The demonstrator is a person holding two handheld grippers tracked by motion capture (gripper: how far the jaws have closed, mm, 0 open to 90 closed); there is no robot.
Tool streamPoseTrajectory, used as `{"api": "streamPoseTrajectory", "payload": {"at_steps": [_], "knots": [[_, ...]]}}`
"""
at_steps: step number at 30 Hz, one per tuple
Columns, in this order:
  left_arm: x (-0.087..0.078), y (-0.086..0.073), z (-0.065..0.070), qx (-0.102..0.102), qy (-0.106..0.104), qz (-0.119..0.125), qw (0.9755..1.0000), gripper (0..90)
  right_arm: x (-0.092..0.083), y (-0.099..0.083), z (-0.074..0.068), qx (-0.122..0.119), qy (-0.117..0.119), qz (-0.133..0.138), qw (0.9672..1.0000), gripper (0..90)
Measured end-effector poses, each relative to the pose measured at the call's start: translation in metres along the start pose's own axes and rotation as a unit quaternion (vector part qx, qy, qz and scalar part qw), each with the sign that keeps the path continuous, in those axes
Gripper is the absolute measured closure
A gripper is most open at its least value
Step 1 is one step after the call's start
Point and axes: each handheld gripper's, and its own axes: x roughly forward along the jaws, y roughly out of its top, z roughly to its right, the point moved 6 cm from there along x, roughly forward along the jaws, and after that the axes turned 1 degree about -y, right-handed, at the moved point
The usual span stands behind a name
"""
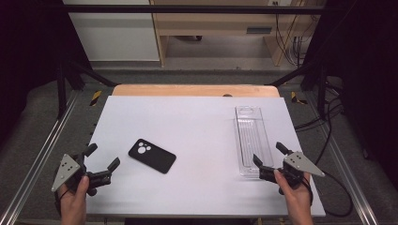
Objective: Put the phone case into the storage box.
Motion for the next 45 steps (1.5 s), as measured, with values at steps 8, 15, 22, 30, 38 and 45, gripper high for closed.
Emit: {"api": "streamPoseTrajectory", "payload": {"at_steps": [8, 15, 22, 30, 38, 45], "knots": [[-0.001, -0.003, 0.001, -0.003, 0.000, -0.008, 1.0000, 1.1, -0.003, 0.003, -0.005, -0.004, -0.003, 0.003, 1.0000, 4.2], [0.002, -0.003, 0.003, -0.006, -0.001, -0.013, 0.9999, 1.1, -0.008, 0.003, -0.010, -0.022, -0.028, -0.015, 0.9992, 3.1], [0.001, -0.007, 0.001, -0.012, 0.003, -0.018, 0.9998, 1.1, 0.007, 0.021, -0.041, -0.007, -0.034, 0.004, 0.9994, 4.3], [-0.004, -0.010, -0.006, -0.022, 0.017, -0.024, 0.9993, 1.3, 0.042, 0.041, -0.105, 0.012, 0.047, -0.006, 0.9988, 6.8], [0.000, -0.007, 0.000, -0.015, 0.014, -0.025, 0.9995, 1.3, 0.095, 0.041, -0.138, -0.012, 0.044, -0.088, 0.9951, 11.9], [0.000, -0.009, 0.000, -0.005, 0.012, -0.032, 0.9994, 1.3, 0.125, 0.031, -0.156, -0.025, 0.071, -0.147, 0.9863, 10.6]]}}
